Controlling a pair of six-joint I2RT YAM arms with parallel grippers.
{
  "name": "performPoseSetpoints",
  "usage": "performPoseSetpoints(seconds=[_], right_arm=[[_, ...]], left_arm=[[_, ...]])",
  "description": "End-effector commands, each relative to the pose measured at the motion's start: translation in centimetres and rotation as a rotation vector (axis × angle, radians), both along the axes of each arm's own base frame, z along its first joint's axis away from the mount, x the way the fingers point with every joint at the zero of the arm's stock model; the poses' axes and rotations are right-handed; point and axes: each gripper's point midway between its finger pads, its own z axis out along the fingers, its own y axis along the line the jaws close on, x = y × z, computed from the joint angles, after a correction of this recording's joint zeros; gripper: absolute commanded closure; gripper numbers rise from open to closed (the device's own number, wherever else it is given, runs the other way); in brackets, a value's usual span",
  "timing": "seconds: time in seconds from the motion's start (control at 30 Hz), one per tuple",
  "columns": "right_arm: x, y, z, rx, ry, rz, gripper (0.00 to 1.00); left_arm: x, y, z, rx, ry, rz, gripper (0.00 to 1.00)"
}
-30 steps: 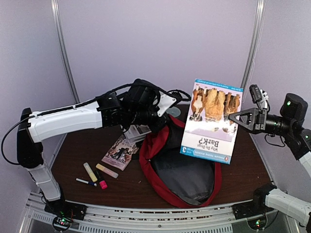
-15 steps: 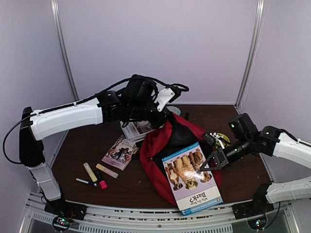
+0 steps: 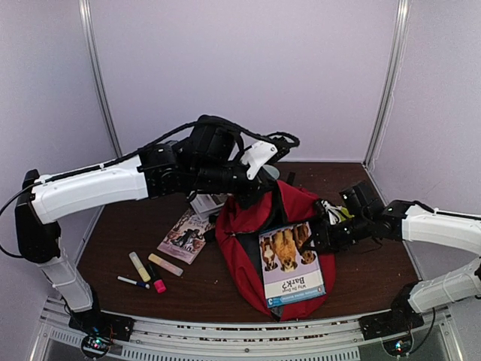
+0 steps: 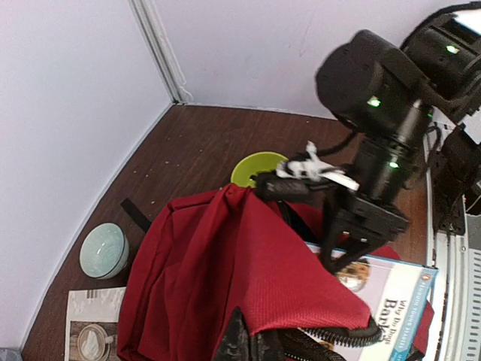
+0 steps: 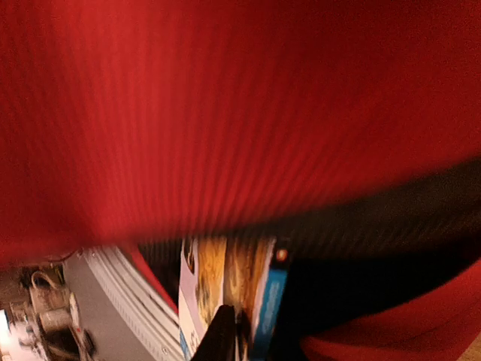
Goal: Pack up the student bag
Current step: Place the book in the largest pocket of the bag.
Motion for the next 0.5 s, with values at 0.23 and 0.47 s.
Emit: performPoseSetpoints(seconds=[0.23,0.47], right_arm=[[6.7,-2.9,4.6,-0.131,-0.281,-0.185,0.35],[-1.1,-4.1,2.4,-0.237,-0.239,-0.003,0.45]], left_arm=[[0.1,-0.3,1.8,-0.043,-0.071,0.013,1.0],[0.7,-0.4,1.3,-0.034,-0.074,0.038,1.0]])
